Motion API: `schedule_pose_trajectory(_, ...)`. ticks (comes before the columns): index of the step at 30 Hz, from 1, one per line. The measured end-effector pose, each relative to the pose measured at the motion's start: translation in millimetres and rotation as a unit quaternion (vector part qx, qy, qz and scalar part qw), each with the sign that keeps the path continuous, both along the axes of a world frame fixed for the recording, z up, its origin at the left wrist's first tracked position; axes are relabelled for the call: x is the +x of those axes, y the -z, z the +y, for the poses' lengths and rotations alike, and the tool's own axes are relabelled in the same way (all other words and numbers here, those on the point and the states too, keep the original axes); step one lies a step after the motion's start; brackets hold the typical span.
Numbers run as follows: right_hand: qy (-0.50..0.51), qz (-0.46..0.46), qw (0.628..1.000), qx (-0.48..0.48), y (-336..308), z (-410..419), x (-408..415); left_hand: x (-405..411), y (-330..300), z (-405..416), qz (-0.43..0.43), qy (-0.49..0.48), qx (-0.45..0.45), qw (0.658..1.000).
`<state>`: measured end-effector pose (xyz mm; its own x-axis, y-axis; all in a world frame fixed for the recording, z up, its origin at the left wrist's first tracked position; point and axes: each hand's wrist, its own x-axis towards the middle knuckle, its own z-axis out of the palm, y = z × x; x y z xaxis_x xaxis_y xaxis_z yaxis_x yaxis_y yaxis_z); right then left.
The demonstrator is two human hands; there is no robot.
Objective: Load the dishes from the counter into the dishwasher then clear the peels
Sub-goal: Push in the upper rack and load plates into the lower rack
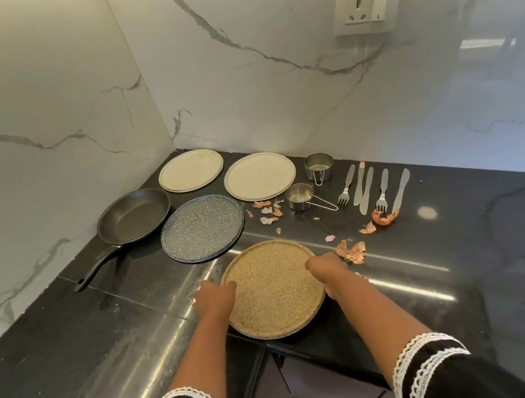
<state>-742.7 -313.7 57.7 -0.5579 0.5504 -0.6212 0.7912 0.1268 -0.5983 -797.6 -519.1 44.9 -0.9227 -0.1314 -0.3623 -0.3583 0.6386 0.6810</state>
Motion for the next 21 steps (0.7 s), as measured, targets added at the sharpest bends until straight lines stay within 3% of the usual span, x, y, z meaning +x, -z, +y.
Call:
schedule_pose_trajectory(5,0.014,0.018,1.0,0.002,-2.3,10.9,18.1,8.1,-0.8,3.8,-0.007,-0.008,0.046,0.999)
schedule_pose_trajectory(14,0.077,0.137,0.987,-0.03,-24.7,37.5,81.9,40.6,-28.0,62.7,0.113,-0.016,0.031,0.993)
schedule_pose_trajectory(21,0.127,0.177,0.976,0.009,-49.5,77.2,149.8,90.4,-56.4,122.6,0.154,0.031,0.049,0.986)
